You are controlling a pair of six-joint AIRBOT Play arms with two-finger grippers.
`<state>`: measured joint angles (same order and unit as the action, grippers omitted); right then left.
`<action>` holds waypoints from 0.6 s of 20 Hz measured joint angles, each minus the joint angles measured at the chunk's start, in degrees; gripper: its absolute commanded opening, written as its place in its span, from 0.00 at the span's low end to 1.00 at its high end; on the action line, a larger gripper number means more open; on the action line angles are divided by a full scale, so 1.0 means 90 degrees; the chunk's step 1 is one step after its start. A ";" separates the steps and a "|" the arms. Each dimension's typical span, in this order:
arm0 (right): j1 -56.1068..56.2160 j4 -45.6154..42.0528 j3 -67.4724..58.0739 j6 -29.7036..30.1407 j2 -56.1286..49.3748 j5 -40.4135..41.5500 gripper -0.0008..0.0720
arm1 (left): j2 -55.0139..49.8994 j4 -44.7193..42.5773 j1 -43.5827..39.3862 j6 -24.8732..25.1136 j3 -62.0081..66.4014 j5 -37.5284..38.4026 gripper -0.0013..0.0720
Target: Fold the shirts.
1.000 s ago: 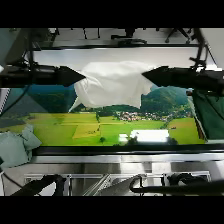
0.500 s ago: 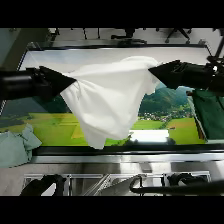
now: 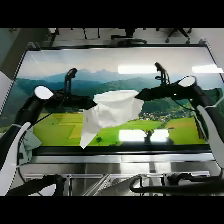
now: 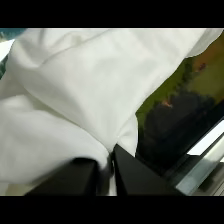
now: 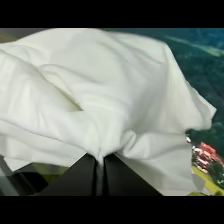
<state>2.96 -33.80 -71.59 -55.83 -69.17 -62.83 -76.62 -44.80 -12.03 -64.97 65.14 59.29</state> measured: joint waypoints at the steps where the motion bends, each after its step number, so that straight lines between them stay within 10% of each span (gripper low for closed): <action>1: -0.0010 0.0000 -0.0010 0.0007 -0.0289 0.0097 0.59 | -0.0277 0.0000 0.0019 0.0002 0.0134 0.0002 0.97; 2: -0.0036 0.0017 -0.0049 0.0022 -0.0495 0.0180 0.74 | -0.0505 0.0000 0.0078 -0.0017 0.0340 0.0080 0.97; 12: -0.1222 -0.0347 -0.0083 -0.0160 0.0151 -0.0913 0.74 | -0.0328 -0.0520 0.1615 -0.0389 0.0741 0.2497 0.97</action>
<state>-8.03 -36.93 -72.34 -57.28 -67.81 -71.05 -79.57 -49.47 2.50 -68.47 71.81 81.76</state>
